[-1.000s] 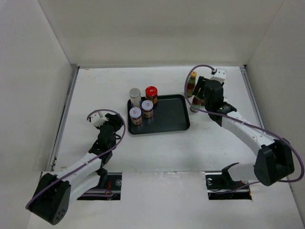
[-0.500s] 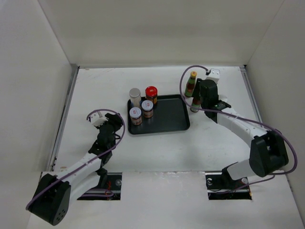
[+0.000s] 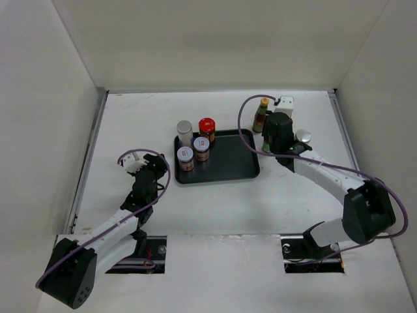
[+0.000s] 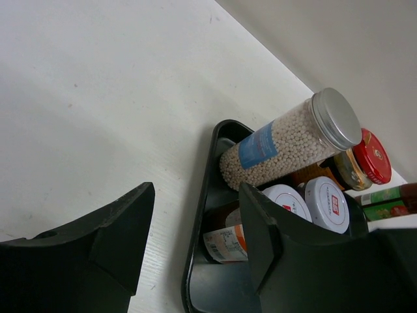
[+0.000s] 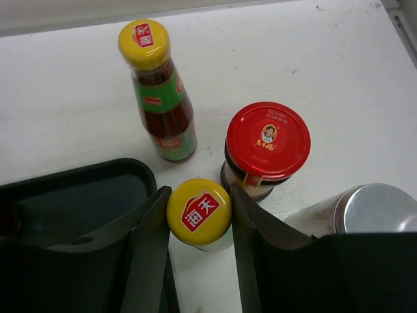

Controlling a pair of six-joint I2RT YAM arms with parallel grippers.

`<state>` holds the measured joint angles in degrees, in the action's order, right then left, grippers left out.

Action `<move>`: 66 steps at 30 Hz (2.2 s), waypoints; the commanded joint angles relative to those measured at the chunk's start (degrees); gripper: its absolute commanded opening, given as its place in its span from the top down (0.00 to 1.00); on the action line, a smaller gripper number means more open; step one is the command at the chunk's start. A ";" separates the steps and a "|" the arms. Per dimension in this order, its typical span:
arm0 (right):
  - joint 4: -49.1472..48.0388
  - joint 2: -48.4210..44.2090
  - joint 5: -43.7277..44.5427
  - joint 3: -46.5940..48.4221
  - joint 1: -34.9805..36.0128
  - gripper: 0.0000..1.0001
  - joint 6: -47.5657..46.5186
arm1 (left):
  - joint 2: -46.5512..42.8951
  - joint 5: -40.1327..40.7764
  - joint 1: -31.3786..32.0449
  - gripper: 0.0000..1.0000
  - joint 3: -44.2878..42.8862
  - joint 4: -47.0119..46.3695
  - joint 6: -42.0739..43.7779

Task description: Organize the condiment bottles

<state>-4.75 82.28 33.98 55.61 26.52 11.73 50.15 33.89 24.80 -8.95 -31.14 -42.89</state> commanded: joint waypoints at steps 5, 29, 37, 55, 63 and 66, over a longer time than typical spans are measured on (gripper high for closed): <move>-11.06 -9.50 3.11 2.39 5.68 0.74 -4.34 | -0.84 -0.31 -0.41 0.45 -0.10 -2.79 -0.70; -20.73 15.71 -4.01 18.74 13.42 0.74 -1.62 | -1.19 -0.84 -0.67 0.41 0.07 -2.53 -1.05; -21.26 19.84 -3.39 21.29 15.53 0.70 -0.74 | -0.67 -1.19 -0.85 0.40 -0.10 -2.97 -1.14; -21.53 5.36 -8.83 8.03 9.40 0.37 3.73 | 0.03 -1.72 -1.11 0.40 -0.19 -3.23 -1.58; -8.18 3.93 -12.18 10.90 -5.90 0.54 6.04 | 0.12 -2.16 -1.20 0.39 -0.19 -3.14 -1.58; -4.75 7.27 -12.79 14.42 -8.28 0.28 3.49 | -0.14 -2.16 -1.37 0.39 -0.19 -3.23 -1.31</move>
<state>-14.83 87.07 23.46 65.69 18.65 17.23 50.78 32.34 24.01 -8.95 -31.38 -43.90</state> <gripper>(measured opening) 0.681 0.604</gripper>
